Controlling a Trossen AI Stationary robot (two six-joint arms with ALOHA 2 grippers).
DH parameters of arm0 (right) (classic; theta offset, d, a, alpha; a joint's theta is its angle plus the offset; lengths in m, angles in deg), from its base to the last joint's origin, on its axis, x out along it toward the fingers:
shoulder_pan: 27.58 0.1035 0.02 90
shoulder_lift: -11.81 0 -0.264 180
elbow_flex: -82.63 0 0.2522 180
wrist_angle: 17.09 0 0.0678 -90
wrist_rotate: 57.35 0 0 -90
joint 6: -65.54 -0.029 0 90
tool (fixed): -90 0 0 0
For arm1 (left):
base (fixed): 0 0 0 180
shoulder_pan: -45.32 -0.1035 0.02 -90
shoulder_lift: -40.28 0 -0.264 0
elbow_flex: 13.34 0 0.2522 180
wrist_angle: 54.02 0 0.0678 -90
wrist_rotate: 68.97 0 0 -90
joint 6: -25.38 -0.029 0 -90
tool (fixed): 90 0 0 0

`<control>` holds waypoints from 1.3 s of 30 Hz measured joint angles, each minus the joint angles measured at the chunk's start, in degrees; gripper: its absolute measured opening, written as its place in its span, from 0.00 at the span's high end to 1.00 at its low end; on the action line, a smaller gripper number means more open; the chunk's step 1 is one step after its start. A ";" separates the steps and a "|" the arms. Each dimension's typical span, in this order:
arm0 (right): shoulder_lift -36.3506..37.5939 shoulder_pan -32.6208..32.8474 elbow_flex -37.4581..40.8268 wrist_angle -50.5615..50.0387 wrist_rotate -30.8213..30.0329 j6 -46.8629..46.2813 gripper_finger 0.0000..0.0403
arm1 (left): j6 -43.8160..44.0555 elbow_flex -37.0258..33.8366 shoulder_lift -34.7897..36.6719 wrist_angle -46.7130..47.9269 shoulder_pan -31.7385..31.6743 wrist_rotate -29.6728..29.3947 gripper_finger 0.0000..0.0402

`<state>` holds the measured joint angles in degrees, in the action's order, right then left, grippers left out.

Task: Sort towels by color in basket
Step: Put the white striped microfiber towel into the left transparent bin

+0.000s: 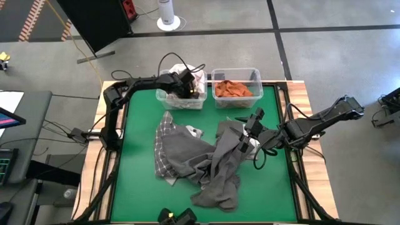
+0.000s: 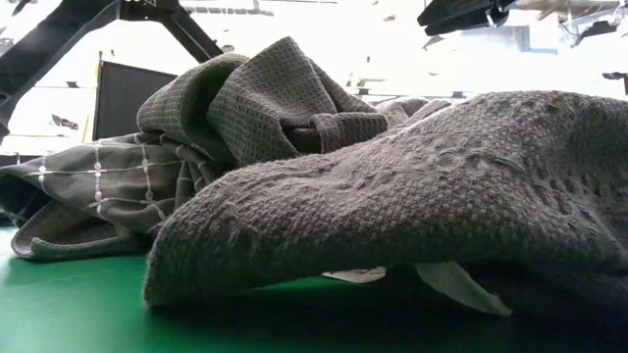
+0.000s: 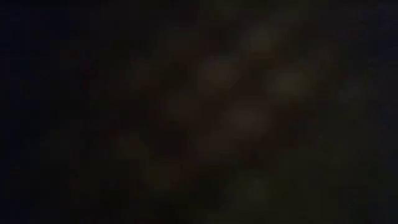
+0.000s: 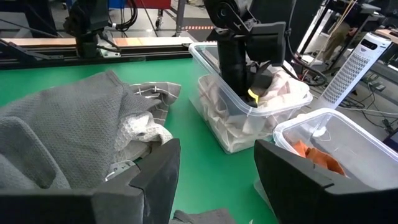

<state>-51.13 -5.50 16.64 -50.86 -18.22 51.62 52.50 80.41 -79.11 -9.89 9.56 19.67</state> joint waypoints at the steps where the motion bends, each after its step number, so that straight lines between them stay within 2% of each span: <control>1: 0.00 0.00 0.00 -0.01 0.00 -0.02 0.38 | -0.33 0.00 0.00 0.08 0.19 -0.20 0.90; 10: 0.00 0.00 0.00 -0.07 0.04 -0.12 0.38 | -2.93 -0.03 0.99 3.72 1.19 0.01 0.65; 14: 0.00 0.00 0.00 -0.07 0.04 -0.12 0.38 | -3.97 -0.35 3.89 5.69 1.17 0.13 0.59; 25: 0.00 0.00 0.00 -0.02 0.09 -0.10 0.38 | -4.42 -0.57 12.29 8.60 0.55 -0.15 0.57; 33: 0.00 0.00 -0.02 -0.02 0.07 -0.06 0.38 | -9.37 -0.52 15.87 7.56 0.35 0.20 0.58; 39: 0.00 0.00 -0.01 -0.02 0.07 0.03 0.38 | -12.80 -0.35 21.96 5.68 0.35 -5.33 0.58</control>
<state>-51.13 -5.50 16.63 -50.89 -18.15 51.65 39.70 80.06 -57.15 -4.22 9.92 14.34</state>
